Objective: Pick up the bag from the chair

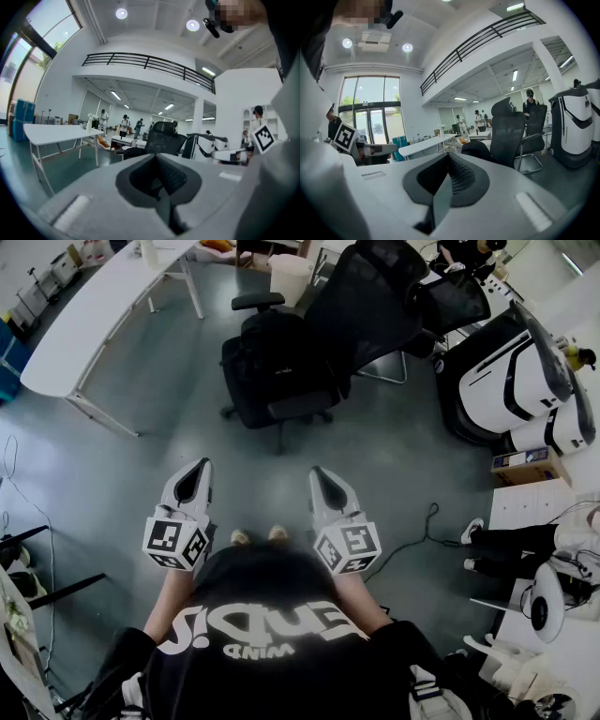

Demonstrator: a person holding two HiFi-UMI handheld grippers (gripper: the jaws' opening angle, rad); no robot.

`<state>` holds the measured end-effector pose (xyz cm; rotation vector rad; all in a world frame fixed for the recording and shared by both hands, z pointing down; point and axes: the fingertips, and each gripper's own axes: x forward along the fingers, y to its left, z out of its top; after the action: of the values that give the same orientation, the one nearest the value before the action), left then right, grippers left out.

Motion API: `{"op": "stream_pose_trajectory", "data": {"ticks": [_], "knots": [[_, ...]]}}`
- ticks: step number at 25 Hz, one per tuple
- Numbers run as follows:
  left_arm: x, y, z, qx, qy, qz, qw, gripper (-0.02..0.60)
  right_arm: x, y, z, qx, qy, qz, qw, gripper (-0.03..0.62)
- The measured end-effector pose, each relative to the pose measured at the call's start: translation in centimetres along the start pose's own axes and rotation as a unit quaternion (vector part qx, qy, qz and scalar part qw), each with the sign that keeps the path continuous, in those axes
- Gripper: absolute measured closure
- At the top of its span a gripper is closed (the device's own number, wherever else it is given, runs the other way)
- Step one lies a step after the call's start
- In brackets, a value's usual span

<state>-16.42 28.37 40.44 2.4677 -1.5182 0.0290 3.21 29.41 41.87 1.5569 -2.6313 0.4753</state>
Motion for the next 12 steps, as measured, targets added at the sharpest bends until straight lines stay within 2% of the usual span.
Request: {"op": "stream_pose_trajectory", "data": {"ticks": [12], "knots": [[-1.1, 2.6, -1.0, -0.005, 0.009, 0.000, 1.0000, 0.580, 0.0, 2.0, -1.6, 0.014, 0.002, -0.019, 1.000, 0.595]]}}
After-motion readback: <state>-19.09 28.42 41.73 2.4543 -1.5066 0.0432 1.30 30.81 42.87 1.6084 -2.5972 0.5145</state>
